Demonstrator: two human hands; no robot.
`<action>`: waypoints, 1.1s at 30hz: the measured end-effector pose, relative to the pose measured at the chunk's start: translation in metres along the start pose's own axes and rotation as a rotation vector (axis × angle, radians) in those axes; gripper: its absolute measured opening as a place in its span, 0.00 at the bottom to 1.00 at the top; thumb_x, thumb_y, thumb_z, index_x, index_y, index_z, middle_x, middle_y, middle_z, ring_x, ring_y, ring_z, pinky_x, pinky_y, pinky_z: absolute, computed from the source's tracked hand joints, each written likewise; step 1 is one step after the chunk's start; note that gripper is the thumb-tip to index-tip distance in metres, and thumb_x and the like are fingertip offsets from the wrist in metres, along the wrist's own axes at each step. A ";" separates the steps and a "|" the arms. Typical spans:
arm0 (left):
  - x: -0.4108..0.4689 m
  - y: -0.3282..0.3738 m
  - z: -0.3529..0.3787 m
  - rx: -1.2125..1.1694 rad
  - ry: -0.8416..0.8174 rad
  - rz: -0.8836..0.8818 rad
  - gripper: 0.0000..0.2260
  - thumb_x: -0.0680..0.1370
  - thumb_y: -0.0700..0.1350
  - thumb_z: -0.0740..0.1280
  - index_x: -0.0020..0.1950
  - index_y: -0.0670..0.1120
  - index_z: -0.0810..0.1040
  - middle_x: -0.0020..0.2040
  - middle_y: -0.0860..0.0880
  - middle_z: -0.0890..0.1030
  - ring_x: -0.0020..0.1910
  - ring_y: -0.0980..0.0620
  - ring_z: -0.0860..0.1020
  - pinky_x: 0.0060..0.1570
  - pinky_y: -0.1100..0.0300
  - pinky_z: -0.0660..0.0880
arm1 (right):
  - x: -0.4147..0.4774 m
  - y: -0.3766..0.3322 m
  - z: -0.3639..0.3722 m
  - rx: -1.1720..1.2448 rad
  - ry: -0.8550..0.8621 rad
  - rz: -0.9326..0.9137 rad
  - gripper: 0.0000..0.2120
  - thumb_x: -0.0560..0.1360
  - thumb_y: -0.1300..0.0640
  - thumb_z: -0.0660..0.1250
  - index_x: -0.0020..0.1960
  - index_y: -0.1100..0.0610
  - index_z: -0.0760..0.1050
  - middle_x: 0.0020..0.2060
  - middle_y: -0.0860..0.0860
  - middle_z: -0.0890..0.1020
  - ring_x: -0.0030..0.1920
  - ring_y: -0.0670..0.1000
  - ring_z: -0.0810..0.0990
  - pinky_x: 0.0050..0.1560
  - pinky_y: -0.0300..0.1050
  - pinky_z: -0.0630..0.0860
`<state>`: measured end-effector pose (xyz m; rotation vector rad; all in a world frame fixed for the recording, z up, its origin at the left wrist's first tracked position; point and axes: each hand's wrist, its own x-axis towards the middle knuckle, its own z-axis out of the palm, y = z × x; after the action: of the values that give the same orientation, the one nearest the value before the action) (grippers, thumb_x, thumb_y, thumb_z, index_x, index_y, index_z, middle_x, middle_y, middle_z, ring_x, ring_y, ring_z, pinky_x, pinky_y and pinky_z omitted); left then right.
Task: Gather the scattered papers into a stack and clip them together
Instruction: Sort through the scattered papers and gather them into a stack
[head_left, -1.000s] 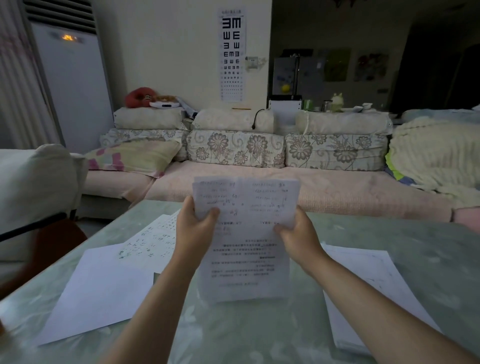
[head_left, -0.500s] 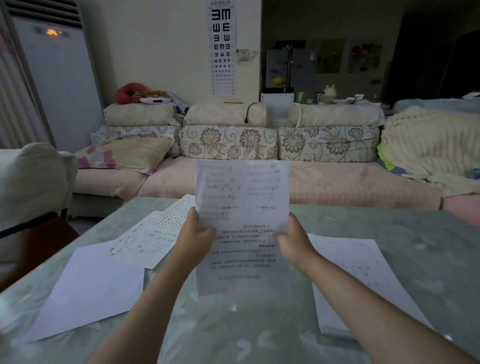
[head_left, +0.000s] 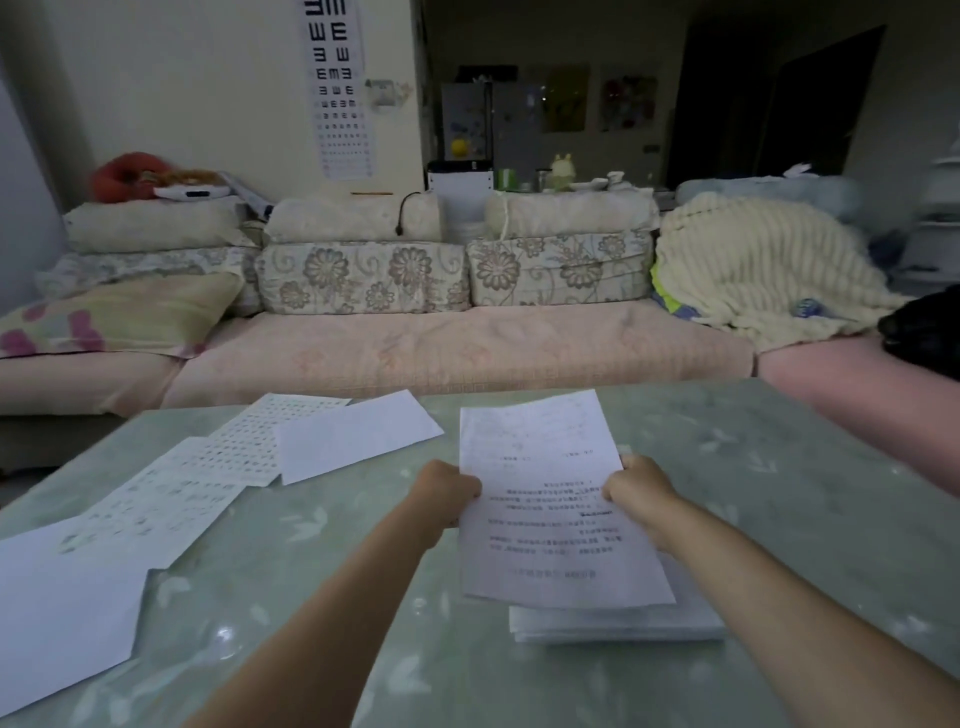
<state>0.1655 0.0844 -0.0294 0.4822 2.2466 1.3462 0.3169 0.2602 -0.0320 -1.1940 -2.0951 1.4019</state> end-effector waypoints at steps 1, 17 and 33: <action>0.000 -0.001 0.012 0.087 0.018 0.005 0.06 0.72 0.36 0.64 0.34 0.39 0.74 0.36 0.39 0.77 0.32 0.45 0.74 0.35 0.53 0.73 | 0.004 0.010 -0.005 -0.041 0.018 -0.008 0.12 0.72 0.69 0.59 0.51 0.61 0.78 0.43 0.56 0.82 0.41 0.56 0.79 0.38 0.43 0.73; 0.016 -0.018 0.083 0.492 -0.056 -0.042 0.17 0.76 0.47 0.63 0.60 0.37 0.76 0.52 0.44 0.77 0.47 0.46 0.77 0.41 0.58 0.73 | 0.028 0.061 -0.038 -0.488 -0.060 0.139 0.14 0.70 0.55 0.60 0.51 0.59 0.76 0.54 0.58 0.81 0.49 0.58 0.82 0.34 0.41 0.70; 0.034 -0.056 -0.070 0.692 0.304 0.409 0.20 0.79 0.50 0.64 0.70 0.46 0.70 0.65 0.46 0.73 0.65 0.46 0.69 0.64 0.51 0.69 | -0.005 -0.038 0.115 -0.484 -0.210 -0.514 0.19 0.78 0.49 0.64 0.68 0.50 0.74 0.64 0.50 0.71 0.64 0.51 0.73 0.67 0.44 0.68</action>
<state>0.0948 0.0260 -0.0583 1.0782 2.9758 0.8002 0.2253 0.1833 -0.0495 -0.5812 -2.7320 0.8401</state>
